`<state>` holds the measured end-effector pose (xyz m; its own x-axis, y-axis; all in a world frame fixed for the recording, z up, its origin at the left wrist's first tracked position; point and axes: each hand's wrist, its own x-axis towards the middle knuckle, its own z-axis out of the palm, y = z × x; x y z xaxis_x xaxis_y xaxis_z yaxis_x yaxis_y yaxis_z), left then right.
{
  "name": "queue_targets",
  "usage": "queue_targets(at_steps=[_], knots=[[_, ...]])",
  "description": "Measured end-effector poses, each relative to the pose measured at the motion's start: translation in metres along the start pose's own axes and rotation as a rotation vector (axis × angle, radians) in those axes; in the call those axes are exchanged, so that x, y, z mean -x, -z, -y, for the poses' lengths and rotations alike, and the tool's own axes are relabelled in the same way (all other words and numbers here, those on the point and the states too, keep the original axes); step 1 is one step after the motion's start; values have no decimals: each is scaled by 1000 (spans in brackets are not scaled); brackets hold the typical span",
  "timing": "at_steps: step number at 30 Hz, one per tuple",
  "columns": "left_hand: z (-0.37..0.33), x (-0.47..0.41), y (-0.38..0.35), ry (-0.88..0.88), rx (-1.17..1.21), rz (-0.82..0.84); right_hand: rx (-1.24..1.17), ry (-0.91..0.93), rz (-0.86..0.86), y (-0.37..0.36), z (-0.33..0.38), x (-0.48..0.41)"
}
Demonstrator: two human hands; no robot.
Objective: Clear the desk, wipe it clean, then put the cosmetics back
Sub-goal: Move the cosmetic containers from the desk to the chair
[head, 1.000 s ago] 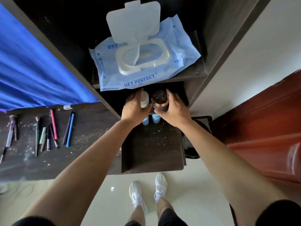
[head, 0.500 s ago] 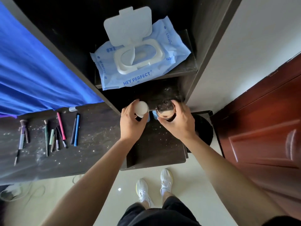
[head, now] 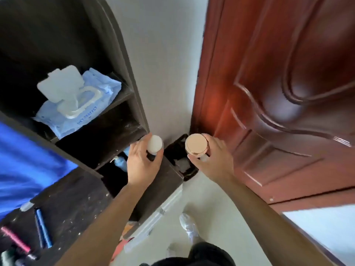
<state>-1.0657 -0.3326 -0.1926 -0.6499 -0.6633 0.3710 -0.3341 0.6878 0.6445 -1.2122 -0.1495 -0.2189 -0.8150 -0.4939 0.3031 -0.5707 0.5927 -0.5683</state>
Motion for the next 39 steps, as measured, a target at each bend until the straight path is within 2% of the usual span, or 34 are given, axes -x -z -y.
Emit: queue_targets(at_steps=[8, 15, 21, 24, 30, 39], knots=[[-142, 102, -87, -221, 381, 375, 236, -434, -300, 160, -85, 189], [-274, 226, -128, -551, 471, 686, 300, -684, -581, 272, -122, 358], [-374, 359, -151, -752, 515, 837, 334, -924, -650, 333, -164, 496], [-421, 436, -164, -747, 521, 869, 305, -979, -684, 369, -190, 566], [-508, 569, -188, -615, 517, 1038, 330, -1060, -682, 444, -248, 678], [-557, 626, -261, -652, 372, 1043, 293, -1112, -601, 501, -355, 712]])
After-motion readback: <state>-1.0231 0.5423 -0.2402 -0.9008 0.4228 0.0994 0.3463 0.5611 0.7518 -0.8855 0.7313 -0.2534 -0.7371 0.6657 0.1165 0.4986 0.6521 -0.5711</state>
